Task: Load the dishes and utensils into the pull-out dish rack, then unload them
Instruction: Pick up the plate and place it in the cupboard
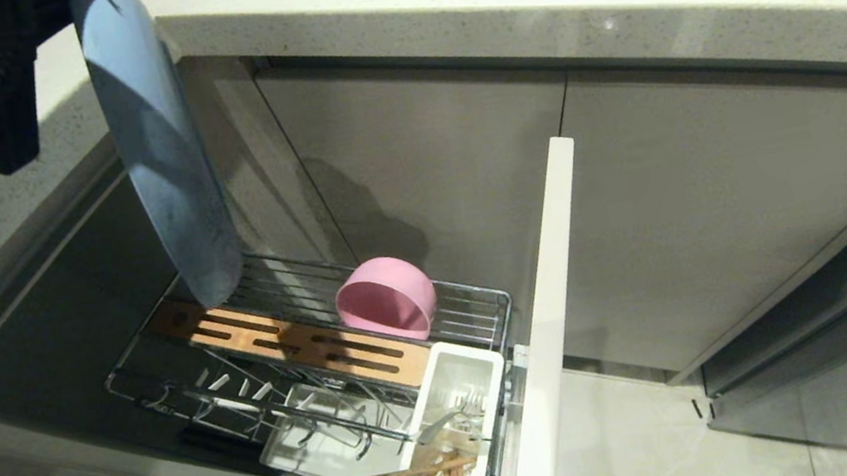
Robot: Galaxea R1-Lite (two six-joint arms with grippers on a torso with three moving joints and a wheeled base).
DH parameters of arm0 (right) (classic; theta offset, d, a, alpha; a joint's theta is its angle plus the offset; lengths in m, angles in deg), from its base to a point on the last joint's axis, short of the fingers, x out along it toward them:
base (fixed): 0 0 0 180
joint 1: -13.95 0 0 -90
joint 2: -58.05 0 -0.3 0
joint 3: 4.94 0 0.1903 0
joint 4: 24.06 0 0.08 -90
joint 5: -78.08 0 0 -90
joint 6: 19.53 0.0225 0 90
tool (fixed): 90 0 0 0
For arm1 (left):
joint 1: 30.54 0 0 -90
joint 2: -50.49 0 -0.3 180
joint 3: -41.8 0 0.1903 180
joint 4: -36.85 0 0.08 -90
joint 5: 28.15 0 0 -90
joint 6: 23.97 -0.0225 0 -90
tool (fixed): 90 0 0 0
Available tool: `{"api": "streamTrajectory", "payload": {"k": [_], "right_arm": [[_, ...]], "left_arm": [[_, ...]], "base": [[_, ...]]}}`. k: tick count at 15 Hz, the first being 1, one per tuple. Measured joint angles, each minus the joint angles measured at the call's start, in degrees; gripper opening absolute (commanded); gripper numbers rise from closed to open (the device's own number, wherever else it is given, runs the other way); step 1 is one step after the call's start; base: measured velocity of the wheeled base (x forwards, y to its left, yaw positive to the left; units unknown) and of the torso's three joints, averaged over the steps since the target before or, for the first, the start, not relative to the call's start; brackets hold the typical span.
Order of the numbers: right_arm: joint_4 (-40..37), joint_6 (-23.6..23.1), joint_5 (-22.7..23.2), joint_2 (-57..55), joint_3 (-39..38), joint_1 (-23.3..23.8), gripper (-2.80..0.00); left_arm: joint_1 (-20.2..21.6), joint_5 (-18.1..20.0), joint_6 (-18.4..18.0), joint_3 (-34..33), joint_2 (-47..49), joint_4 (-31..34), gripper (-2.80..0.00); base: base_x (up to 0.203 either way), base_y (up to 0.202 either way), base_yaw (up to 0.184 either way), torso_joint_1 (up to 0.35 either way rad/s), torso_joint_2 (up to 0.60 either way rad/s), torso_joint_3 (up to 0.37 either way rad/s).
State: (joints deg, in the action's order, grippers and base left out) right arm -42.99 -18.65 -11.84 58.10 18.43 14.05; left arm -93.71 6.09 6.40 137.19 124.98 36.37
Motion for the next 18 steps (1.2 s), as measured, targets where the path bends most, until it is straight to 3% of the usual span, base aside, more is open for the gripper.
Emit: {"api": "streamTrajectory", "payload": {"k": [7, 12, 16, 18], "right_arm": [[-0.01, 0.0, 0.0, 0.0, 0.0, 0.0, -2.8], [0.0, 0.0, 0.0, 0.0, 0.0, 0.0, -2.8], [0.0, 0.0, 0.0, 0.0, 0.0, 0.0, -2.8], [0.0, 0.0, 0.0, 0.0, 0.0, 0.0, -2.8]], "left_arm": [[-2.97, -12.92, 1.6, -5.75, 4.12, -11.95, -2.8], [-2.71, -13.21, 11.59, -12.66, 5.99, -12.39, -2.8], [-2.04, -13.09, 15.21, -15.45, 7.23, -12.54, -2.8], [-1.52, -13.27, 15.36, -16.59, 7.59, -13.39, -2.8]], "base": [[0.0, 0.0, 0.0, 0.0, 0.0, 0.0], [0.0, 0.0, 0.0, 0.0, 0.0, 0.0], [0.0, 0.0, 0.0, 0.0, 0.0, 0.0], [0.0, 0.0, 0.0, 0.0, 0.0, 0.0]]}}
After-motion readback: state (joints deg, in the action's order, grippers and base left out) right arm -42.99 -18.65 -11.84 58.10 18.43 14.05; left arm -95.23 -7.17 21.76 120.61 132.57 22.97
